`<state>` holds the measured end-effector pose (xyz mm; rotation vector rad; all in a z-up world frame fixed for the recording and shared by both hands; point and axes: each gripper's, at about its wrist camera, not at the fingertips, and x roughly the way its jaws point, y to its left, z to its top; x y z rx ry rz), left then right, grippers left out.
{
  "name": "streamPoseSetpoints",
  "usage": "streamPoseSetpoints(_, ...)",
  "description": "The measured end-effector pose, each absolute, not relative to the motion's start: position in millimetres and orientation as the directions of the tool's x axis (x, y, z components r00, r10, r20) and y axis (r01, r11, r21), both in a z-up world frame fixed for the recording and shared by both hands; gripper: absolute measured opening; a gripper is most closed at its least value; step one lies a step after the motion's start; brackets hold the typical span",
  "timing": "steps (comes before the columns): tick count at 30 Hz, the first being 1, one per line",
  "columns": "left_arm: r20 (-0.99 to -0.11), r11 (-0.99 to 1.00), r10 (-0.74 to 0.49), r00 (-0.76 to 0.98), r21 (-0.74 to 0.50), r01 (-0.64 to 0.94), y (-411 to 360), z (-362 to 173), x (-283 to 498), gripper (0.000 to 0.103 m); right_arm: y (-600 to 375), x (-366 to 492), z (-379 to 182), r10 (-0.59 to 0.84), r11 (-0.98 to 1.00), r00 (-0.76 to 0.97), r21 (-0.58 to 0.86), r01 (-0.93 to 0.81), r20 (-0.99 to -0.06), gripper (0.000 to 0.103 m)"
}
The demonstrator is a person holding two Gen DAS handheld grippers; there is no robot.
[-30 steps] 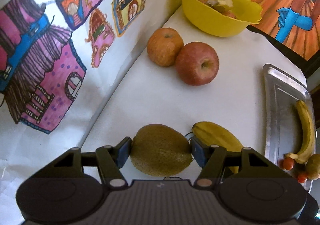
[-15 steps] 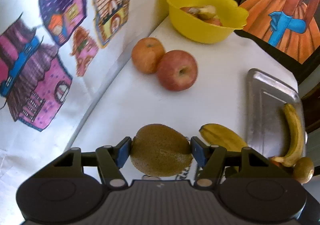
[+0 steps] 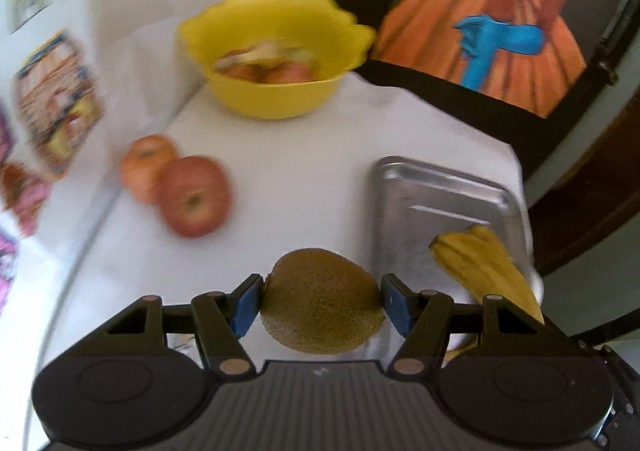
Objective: Organize fruits
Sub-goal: 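Carry the kiwi and banana onto the metal tray and open both tools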
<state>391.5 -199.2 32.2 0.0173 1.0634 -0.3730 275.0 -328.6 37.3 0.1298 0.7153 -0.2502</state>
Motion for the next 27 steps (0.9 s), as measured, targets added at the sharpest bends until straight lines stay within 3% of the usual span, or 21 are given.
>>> streamPoseSetpoints(10, -0.858, 0.902, -0.331, 0.392, -0.166, 0.4, -260, 4, 390, 0.068, -384, 280, 14, -0.243, 0.936, 0.7, 0.026, 0.35, -0.672, 0.038)
streamPoseSetpoints(27, -0.89, 0.906, -0.291, 0.35, -0.139, 0.401, -279, -32, 396, 0.068, -401, 289, -8, -0.204, 0.931, 0.697, 0.083, 0.355, -0.687, 0.039)
